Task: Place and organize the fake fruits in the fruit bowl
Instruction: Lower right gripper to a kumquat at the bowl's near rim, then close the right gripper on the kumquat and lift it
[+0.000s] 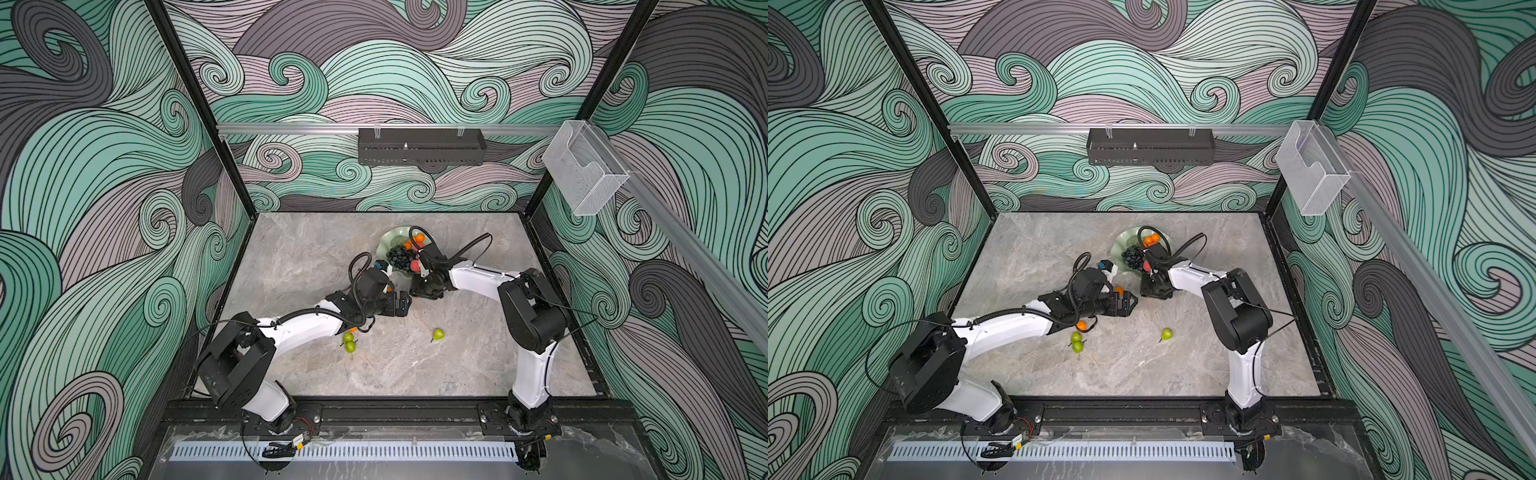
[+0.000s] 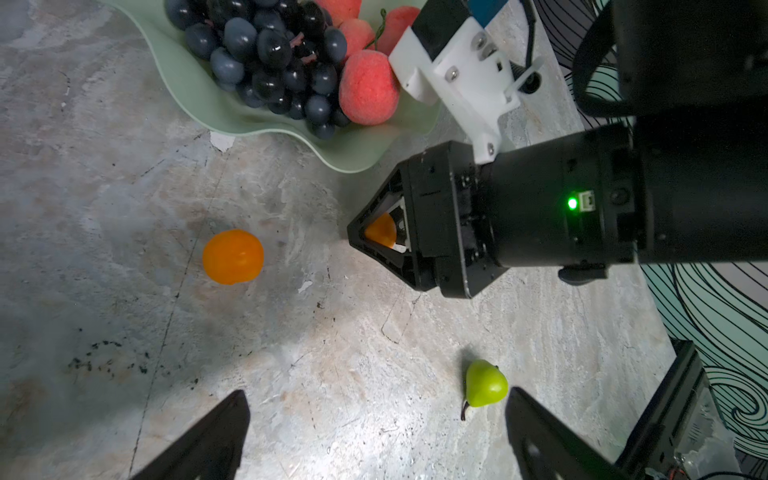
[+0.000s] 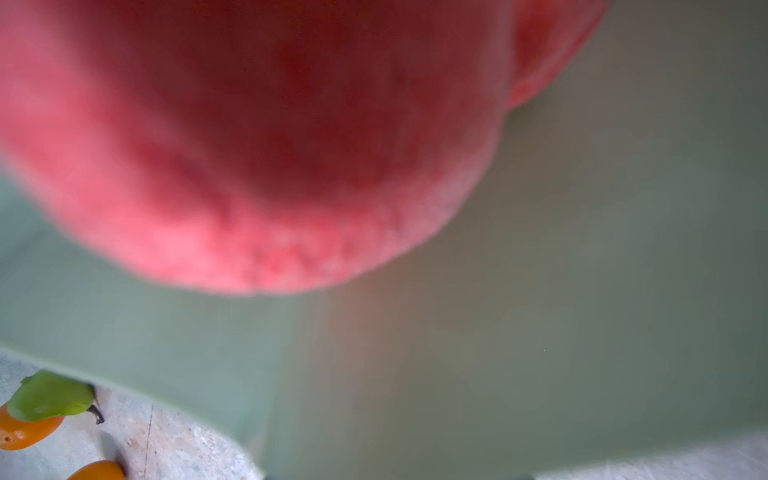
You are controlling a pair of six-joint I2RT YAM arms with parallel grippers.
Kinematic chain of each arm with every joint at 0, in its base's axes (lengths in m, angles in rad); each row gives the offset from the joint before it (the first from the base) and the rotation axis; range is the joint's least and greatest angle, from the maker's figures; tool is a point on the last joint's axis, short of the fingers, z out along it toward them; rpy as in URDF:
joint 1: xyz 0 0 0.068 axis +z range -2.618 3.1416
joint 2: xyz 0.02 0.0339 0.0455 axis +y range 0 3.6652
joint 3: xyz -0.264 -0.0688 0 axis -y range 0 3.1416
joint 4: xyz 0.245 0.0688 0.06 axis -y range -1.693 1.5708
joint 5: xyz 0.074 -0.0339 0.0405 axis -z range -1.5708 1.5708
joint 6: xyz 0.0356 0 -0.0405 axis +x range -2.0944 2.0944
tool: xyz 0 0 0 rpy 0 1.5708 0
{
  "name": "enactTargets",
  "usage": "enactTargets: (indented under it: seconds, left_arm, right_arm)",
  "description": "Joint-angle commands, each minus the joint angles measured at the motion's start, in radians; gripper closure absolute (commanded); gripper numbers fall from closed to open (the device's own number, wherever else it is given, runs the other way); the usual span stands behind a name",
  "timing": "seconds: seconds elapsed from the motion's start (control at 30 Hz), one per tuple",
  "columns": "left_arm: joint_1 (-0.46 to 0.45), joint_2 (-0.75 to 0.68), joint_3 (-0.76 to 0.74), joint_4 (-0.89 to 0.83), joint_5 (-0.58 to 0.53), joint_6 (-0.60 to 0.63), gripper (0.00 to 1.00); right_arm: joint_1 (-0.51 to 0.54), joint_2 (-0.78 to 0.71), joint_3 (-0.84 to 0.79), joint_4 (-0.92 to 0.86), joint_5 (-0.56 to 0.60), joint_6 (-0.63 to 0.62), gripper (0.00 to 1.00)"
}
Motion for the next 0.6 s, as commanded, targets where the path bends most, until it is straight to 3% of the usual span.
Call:
enactTargets:
  seconds: [0.0,0.27,0.57]
  left_arm:
    - [-0.004,0.007,0.024,-0.016,-0.024,0.011,0.01]
    - [-0.003,-0.015,0.014,-0.022,-0.044,0.011,0.01]
    - [0.003,-0.038,0.080,-0.079,-0.068,0.032,0.01]
  right_arm:
    - [0.009,0.007,0.007,-0.025,0.027,-0.011,0.60]
    - [0.010,-0.056,-0.032,-0.011,0.030,-0.007,0.61]
    - [0.010,-0.258,-0.149,-0.033,0.071,-0.023,0.62]
